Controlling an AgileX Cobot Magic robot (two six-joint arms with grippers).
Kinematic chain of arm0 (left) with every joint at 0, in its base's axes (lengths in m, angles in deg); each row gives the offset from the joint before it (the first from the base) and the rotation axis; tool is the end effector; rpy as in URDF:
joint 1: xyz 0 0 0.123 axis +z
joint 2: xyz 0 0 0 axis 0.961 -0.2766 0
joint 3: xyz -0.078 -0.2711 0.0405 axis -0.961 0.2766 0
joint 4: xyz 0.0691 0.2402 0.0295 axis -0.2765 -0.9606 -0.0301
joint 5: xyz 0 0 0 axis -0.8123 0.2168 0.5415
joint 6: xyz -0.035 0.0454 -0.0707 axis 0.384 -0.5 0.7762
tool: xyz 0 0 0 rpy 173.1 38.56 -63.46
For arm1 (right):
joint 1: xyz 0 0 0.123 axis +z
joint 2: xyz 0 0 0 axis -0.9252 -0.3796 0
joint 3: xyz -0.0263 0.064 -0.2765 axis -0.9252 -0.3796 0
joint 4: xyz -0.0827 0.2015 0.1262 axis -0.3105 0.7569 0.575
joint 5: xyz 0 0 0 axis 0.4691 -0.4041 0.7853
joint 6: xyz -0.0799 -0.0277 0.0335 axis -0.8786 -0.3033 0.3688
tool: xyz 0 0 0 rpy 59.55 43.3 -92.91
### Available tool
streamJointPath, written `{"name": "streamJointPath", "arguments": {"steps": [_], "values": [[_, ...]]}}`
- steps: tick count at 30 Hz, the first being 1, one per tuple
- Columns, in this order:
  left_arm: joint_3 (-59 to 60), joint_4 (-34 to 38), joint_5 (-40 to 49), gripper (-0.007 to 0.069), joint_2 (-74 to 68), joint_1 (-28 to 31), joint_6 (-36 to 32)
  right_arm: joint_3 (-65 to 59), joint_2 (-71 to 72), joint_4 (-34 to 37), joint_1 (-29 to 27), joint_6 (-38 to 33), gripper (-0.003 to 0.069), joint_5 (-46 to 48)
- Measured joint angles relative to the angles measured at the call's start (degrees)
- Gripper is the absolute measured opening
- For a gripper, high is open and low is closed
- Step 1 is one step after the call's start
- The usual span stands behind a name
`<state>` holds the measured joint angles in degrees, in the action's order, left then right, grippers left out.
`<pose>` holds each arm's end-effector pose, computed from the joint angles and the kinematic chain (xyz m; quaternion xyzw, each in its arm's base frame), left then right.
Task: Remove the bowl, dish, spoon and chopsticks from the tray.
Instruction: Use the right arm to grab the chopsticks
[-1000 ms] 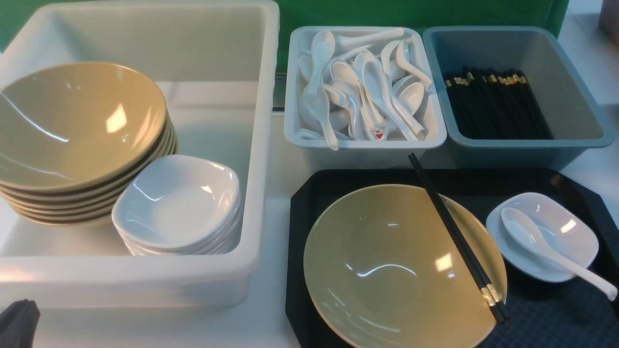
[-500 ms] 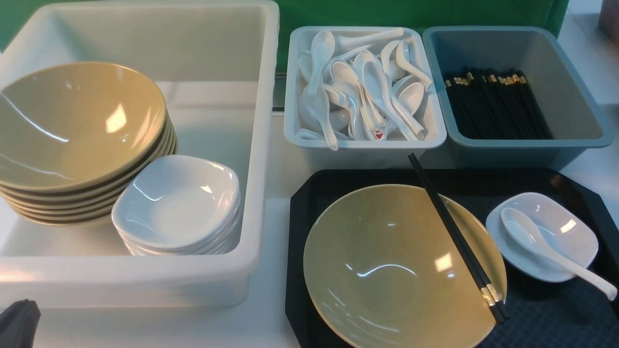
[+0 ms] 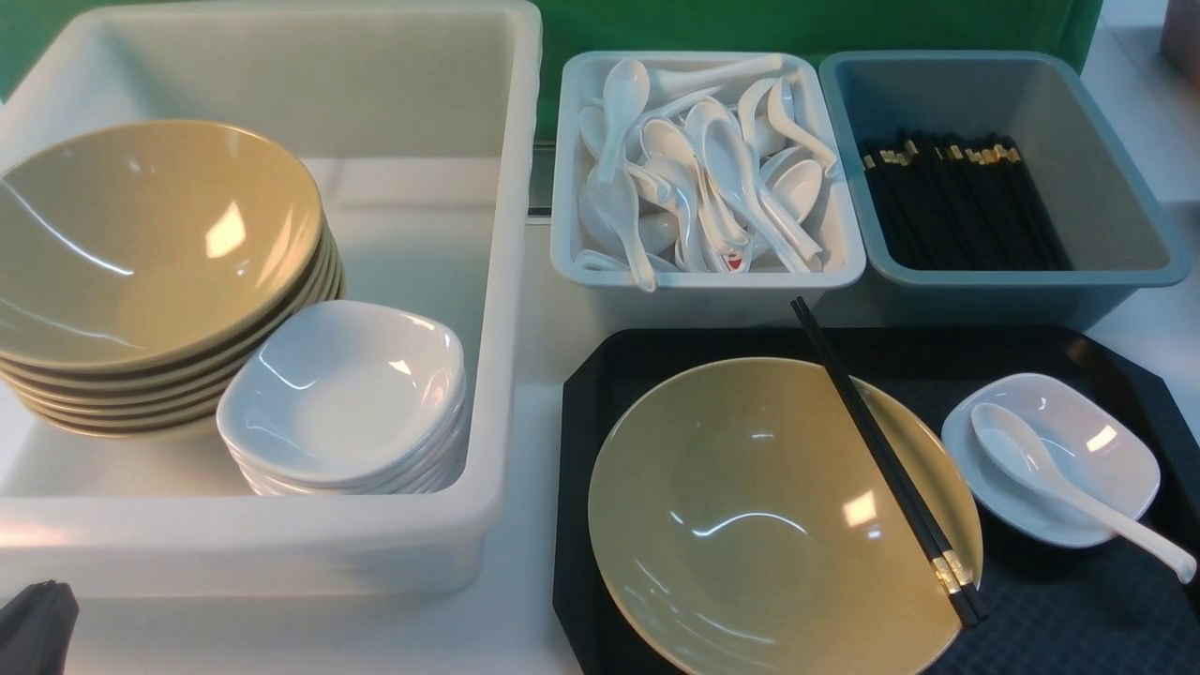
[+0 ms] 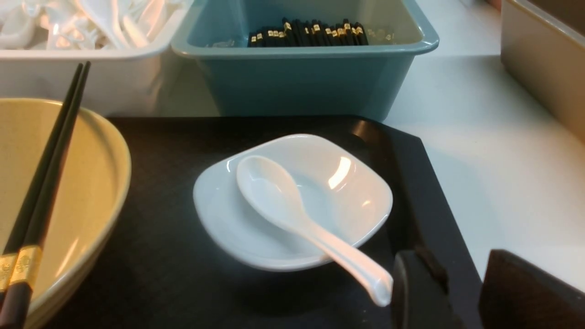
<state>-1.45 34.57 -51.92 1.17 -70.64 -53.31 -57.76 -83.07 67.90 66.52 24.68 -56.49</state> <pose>0.0540 0.0023 0.1777 -0.0129 0.7836 0.0197 0.6208 0.0536 -0.0041 0.1751 0.0454 0.7897 0.0022 0.6119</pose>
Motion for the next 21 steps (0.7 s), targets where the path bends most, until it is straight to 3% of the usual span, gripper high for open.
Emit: {"name": "streamJointPath", "arguments": {"steps": [6,7,8,9,12,16,18,21], "values": [[0.0,0.2,-0.3,-0.0015,0.0,0.0,0.3,0.0,0.0,0.3,0.0,1.9,0.0238,-0.1],[0.0,3.0,-1.0,-0.0015,0.0,0.0,2.0,0.0,0.0,1.2,0.0,5.3,0.0238,-0.2],[0.0,8.9,-2.3,-0.0015,0.0,0.0,5.1,0.0,0.0,3.3,0.0,11.8,0.0238,-0.4],[0.0,10.9,-2.7,-0.0015,0.0,0.0,6.2,0.0,0.0,3.3,0.0,12.8,0.0238,-0.4],[0.0,29.5,-5.4,-0.0015,0.0,0.0,17.4,0.0,0.0,11.0,0.0,32.3,0.0238,-0.4],[0.0,48.9,-6.5,-0.0015,0.0,0.0,27.6,0.0,0.0,15.3,0.0,47.9,0.0238,-0.4],[0.0,55.1,-6.9,-0.0015,0.0,0.0,29.9,0.0,0.0,15.9,0.0,50.6,0.0238,-0.4],[0.0,58.1,-7.5,-0.0015,0.0,0.0,29.8,0.0,0.0,16.1,0.0,46.6,0.0238,-0.4]]}}
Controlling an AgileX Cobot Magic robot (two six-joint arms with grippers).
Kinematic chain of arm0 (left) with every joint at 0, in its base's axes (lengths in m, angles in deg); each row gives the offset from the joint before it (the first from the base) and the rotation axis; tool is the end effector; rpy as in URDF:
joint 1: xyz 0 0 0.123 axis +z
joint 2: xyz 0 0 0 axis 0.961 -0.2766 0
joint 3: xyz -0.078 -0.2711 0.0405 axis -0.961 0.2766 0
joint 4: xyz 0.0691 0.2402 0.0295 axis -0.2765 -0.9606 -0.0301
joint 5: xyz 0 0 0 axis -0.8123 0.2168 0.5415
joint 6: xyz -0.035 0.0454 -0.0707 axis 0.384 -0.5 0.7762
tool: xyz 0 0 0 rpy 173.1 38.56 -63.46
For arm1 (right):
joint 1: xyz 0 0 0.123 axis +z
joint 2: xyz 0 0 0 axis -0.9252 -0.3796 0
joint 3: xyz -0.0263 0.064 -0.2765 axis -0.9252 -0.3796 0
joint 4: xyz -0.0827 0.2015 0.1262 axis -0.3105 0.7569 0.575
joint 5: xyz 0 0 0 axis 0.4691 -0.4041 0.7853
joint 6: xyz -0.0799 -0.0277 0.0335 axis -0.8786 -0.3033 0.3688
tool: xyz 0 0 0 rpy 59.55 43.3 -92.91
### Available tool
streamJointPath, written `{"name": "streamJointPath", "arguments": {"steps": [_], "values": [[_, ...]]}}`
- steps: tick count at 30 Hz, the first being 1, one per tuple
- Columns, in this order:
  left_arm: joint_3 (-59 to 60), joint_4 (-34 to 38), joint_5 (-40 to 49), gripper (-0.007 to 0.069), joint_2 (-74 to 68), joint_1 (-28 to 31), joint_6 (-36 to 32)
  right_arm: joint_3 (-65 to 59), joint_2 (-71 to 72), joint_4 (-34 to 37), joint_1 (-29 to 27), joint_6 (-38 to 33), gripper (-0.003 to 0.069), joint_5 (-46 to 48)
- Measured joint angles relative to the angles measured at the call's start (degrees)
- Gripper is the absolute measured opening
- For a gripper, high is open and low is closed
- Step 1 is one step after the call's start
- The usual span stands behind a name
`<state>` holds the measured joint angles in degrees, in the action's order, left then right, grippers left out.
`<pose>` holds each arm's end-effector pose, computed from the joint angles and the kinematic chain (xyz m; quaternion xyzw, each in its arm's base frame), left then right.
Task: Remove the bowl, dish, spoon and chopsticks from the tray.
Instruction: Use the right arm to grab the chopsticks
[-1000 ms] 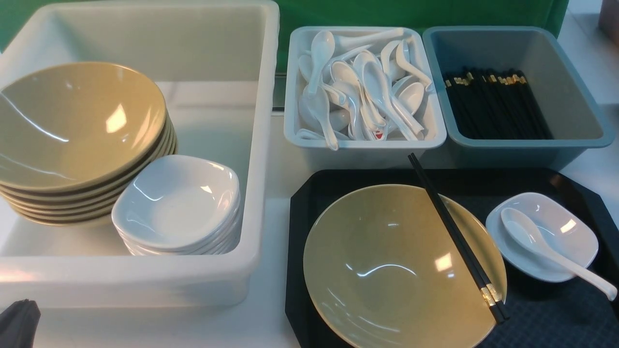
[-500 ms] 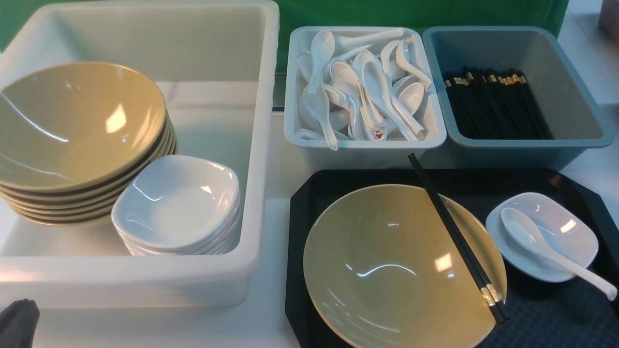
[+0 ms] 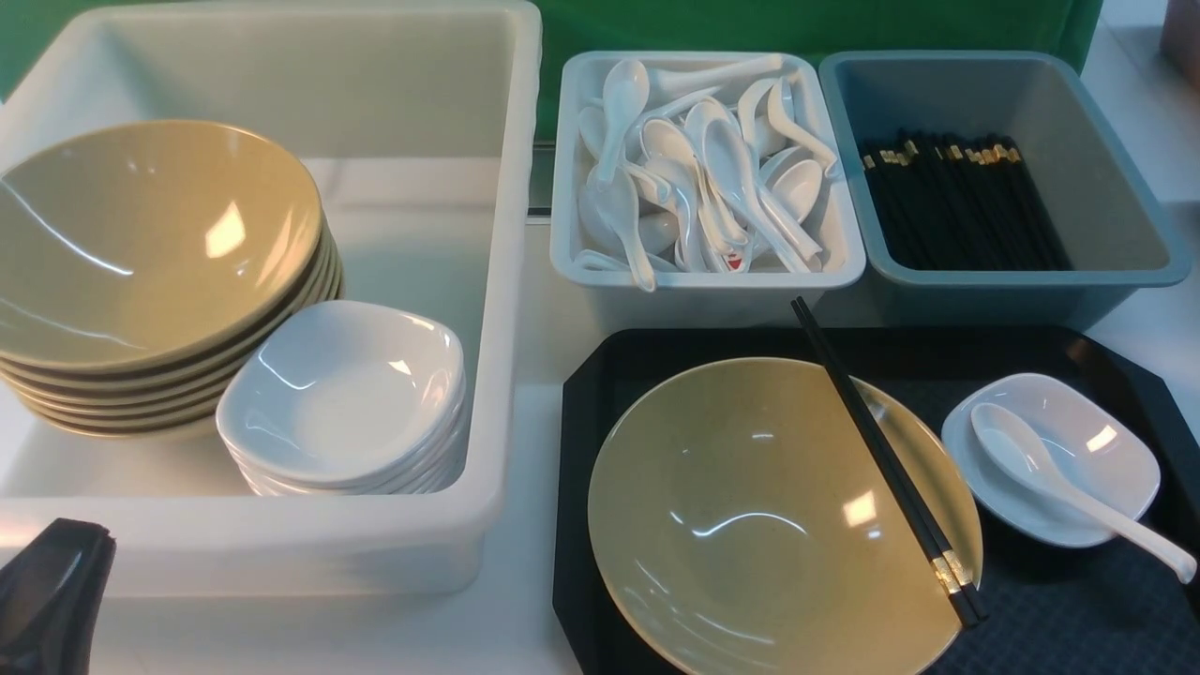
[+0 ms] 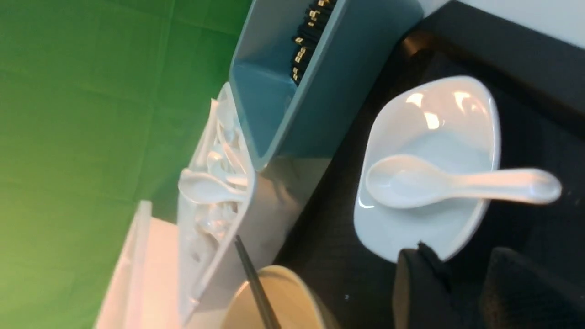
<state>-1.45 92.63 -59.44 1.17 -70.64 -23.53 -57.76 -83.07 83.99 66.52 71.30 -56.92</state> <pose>0.0561 -0.0106 0.1974 -0.4635 0.5399 -0.5054 0.4880 0.0539 0.0040 0.1761 0.4205 0.6660 0.3482 0.5084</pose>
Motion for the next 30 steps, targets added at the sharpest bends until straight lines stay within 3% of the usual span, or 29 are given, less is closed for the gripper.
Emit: {"name": "streamJointPath", "arguments": {"steps": [6,9,11,14,17,18,21,24,27,30], "values": [[0.0,0.3,0.2,-0.0015,0.0,0.0,-1.6,0.0,0.0,0.7,0.0,-5.6,0.0238,0.4],[-1.1,0.2,2.4,-0.0015,0.0,0.0,-6.5,0.0,0.0,6.0,0.0,-12.1,0.0238,0.8],[-6.4,-2.1,6.1,-0.0015,0.0,0.0,-17.6,2.2,0.0,12.6,0.0,-23.8,0.0232,3.0],[-17.4,-8.1,12.6,-0.0015,-1.6,0.0,-37.1,9.9,-1.4,15.9,0.0,-41.5,0.0178,6.4],[-27.1,-16.1,21.1,-0.0015,-8.9,0.0,-46.2,18.1,-7.6,16.6,0.0,-54.4,0.0074,10.6],[-28.4,-16.8,22.5,-0.0015,-10.3,0.0,-46.6,18.7,-8.2,16.6,0.1,-55.2,0.0069,10.9],[-39.8,-31.6,37.5,-0.0015,-24.4,0.0,-46.9,31.0,-20.2,16.0,1.3,-65.9,0.0033,18.7],[-44.1,-37.2,44.6,-0.0015,-30.1,-0.6,-45.7,37.2,-25.5,15.3,2.2,-69.6,0.0033,23.6],[-48.8,-43.3,52.6,-0.0015,-36.8,-4.1,-43.9,46.2,-35.3,14.8,3.2,-73.8,0.0033,33.3],[-51.6,-47.5,57.2,-0.0015,-42.9,-11.8,-42.8,54.9,-45.5,14.1,6.0,-78.2,0.0033,43.1]]}}
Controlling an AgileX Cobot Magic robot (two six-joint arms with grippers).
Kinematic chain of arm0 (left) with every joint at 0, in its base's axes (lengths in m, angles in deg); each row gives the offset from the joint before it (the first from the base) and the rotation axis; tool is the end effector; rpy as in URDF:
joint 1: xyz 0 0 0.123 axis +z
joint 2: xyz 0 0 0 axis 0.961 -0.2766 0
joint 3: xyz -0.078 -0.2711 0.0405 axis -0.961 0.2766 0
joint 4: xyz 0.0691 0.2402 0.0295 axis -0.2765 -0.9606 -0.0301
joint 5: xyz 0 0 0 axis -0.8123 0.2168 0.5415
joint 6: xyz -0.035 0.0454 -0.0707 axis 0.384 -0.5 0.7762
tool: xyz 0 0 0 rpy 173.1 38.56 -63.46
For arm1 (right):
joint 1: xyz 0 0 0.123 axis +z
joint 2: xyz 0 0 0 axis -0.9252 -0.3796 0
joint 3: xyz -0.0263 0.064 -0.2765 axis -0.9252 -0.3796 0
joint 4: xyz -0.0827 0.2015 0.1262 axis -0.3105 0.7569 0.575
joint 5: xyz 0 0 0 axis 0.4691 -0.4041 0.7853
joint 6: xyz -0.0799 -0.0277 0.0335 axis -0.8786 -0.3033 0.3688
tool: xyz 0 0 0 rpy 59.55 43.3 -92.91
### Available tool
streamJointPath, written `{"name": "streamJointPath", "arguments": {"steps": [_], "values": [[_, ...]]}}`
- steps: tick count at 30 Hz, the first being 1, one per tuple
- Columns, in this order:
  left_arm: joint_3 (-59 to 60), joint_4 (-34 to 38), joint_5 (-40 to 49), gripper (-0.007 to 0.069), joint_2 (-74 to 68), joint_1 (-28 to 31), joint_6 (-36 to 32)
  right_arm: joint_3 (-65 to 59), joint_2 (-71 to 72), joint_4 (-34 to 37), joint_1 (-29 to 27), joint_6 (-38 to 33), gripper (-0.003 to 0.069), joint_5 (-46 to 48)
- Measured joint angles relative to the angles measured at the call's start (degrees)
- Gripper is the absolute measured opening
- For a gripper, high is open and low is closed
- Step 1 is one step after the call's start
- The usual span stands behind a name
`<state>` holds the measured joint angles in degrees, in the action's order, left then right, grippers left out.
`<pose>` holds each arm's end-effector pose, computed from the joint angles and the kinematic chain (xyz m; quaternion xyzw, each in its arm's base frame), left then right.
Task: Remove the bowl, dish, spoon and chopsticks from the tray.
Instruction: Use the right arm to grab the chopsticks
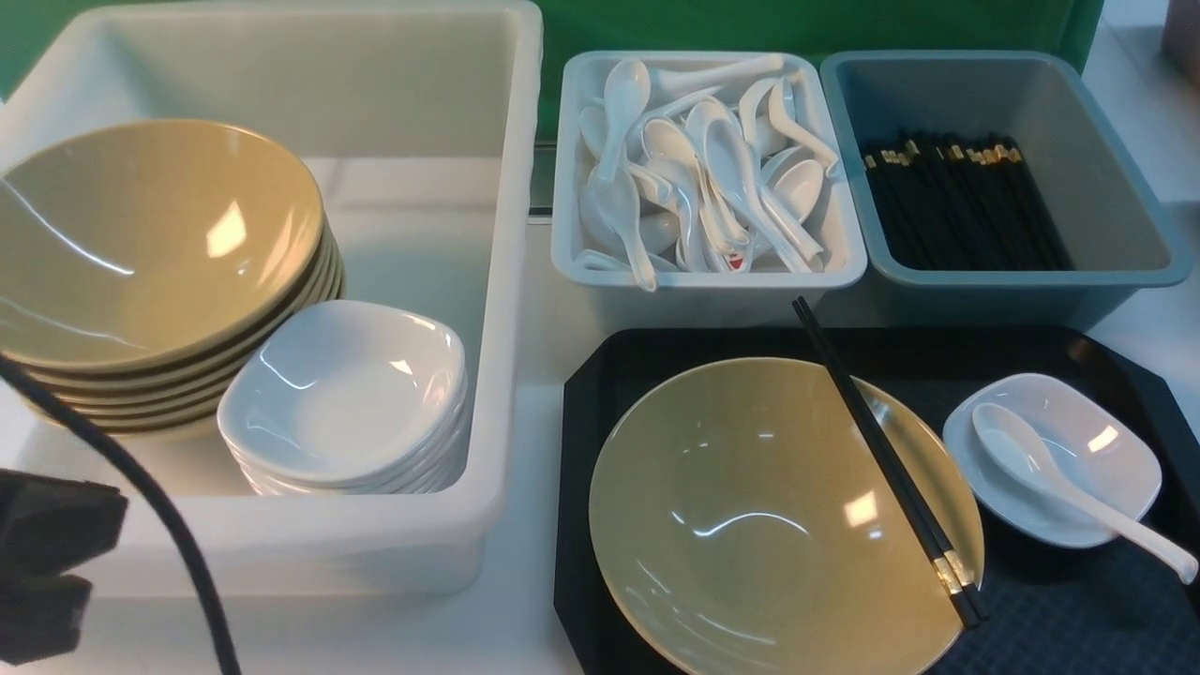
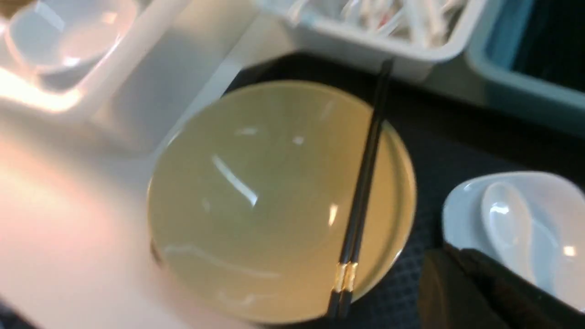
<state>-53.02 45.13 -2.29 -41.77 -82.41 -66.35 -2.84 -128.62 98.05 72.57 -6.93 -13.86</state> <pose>0.1048 -0.0337 0.3468 0.1892 0.9270 -0.0874 0.3117 0.1219 0.0434 0.3686 -0.1859 0.8936 0.1540 0.3784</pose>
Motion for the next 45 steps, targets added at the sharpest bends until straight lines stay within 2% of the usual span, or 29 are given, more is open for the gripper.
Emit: {"name": "streamJointPath", "arguments": {"steps": [3,5,6,7,10,13,16,19,20,24,27,30,35,39,45], "values": [[-0.5,0.1,0.7,-0.0015,-4.7,-7.3,0.1,4.5,-6.5,-1.2,5.8,-2.5,0.0033,4.1],[-0.5,0.8,0.5,-0.0015,-7.4,-10.9,0.1,6.5,-9.9,-3.4,10.3,-1.8,0.0034,5.4],[-0.5,0.8,0.5,-0.0015,-7.7,-11.3,0.1,6.5,-10.3,-3.8,10.8,-1.8,0.0034,5.4],[-0.5,1.5,0.1,-0.0015,-9.9,-13.9,0.2,7.7,-13.0,-7.7,15.0,0.7,0.0034,5.8],[-0.5,2.5,-2.3,-0.0015,-14.4,-19.5,0.3,8.9,-19.5,-17.4,21.8,8.7,0.0037,5.8],[-0.5,2.6,-4.1,-0.0015,-17.3,-23.7,0.4,9.8,-25.5,-22.6,25.0,14.1,0.0056,5.4],[-0.5,2.6,-5.5,-0.0015,-19.2,-26.9,0.5,10.6,-30.1,-23.7,25.7,16.4,0.0108,4.0],[-0.5,2.5,-6.4,-0.0015,-20.3,-29.6,0.5,10.9,-34.3,-24.3,25.8,18.1,0.0216,0.3],[-0.5,2.3,-6.8,-0.0015,-20.5,-30.3,0.5,11.0,-36.1,-24.3,25.8,19.2,0.0286,-1.5],[-0.5,1.5,-7.2,-0.0015,-20.6,-30.9,0.5,11.1,-40.5,-24.9,25.9,20.1,0.0481,-5.4],[-0.5,0.3,-7.4,-0.0015,-20.6,-30.9,0.5,11.5,-43.0,-26.5,25.9,21.8,0.0541,-6.3],[-0.5,-0.8,-7.4,-0.0015,-20.6,-30.9,0.5,12.3,-46.3,-28.9,25.9,24.1,0.0562,-6.7],[-0.5,-1.7,-8.0,-0.0015,-20.6,-30.9,1.1,14.2,-50.1,-29.8,25.9,25.0,0.0536,-6.8],[-0.5,-2.6,-8.3,-0.0015,-20.6,-30.9,1.2,14.4,-51.7,-29.8,25.9,25.3,0.0439,-6.6],[-0.5,-3.0,-8.6,-0.0015,-20.6,-30.9,1.2,14.5,-51.8,-29.9,25.9,25.5,0.0125,-5.5]]}}
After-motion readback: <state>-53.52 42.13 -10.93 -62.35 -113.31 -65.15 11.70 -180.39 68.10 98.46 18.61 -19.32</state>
